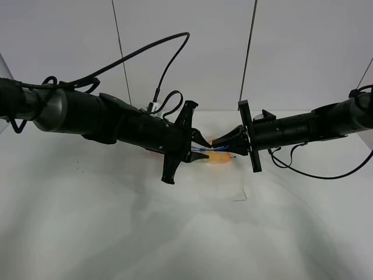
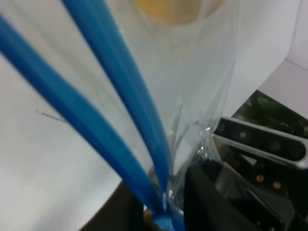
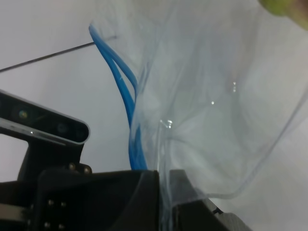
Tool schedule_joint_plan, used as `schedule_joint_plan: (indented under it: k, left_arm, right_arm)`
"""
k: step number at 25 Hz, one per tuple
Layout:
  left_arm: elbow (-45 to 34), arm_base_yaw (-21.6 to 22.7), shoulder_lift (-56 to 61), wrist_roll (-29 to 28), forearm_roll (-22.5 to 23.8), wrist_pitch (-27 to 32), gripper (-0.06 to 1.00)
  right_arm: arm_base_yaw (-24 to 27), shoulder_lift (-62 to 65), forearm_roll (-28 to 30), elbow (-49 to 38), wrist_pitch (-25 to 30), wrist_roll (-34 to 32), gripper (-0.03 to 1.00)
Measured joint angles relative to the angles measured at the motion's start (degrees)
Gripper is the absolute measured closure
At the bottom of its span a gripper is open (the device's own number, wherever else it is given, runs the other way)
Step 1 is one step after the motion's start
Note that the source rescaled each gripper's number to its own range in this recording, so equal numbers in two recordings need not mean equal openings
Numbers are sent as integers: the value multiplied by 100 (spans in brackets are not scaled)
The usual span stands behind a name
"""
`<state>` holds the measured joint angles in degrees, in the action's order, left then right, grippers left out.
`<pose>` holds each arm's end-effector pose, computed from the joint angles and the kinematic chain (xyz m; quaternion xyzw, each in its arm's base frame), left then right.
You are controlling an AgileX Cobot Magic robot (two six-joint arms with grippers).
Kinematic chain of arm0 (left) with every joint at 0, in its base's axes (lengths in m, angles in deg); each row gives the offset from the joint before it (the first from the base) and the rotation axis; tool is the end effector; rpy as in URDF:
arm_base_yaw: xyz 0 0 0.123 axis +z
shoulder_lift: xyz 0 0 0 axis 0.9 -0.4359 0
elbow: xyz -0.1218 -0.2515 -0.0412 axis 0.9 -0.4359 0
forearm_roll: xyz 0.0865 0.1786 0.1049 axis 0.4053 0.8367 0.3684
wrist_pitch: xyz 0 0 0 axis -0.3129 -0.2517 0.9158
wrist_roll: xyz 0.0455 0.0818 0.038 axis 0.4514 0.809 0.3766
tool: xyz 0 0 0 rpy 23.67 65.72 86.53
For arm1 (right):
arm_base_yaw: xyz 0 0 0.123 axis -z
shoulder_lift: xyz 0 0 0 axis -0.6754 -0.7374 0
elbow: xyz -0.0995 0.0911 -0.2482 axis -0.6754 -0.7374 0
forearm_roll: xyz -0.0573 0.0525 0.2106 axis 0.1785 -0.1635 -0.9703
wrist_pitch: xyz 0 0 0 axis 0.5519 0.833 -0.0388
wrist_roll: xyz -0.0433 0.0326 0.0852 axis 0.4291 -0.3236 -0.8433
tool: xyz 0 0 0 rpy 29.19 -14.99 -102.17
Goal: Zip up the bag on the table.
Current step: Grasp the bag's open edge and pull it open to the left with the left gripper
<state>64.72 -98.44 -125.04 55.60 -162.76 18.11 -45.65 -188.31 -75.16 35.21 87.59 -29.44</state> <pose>0.3077 -0.2413 0.1914 -0.4289 0.7944 -0.4259 0.0603 0.3449 0.1130 0.1631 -0.1231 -0.8064 -0.5782 0.0174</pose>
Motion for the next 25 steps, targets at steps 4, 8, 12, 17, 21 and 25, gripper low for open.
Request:
schedule_joint_plan:
  k: [4,8,12,17,21,25]
  left_arm:
    - [0,7,0,-6,0,12,66]
    - [0,30,0,-6,0,12,66]
    - [0,40,0,-6,0,12,69]
    - [0,40,0,-6,-7,12,94]
    - [0,40,0,-6,-7,12,94]
    - [0,55,0,-6,-12,12,94]
  right_arm:
    - [0,0,0,0,0,0,97]
    - [0,0,0,0,0,0,97]
    - [0,0,0,0,0,0,97]
    - [0,0,5,0,0,0,97]
    - [0,0,11,0,0,0,97]
    - [0,0,11,0,0,0,97]
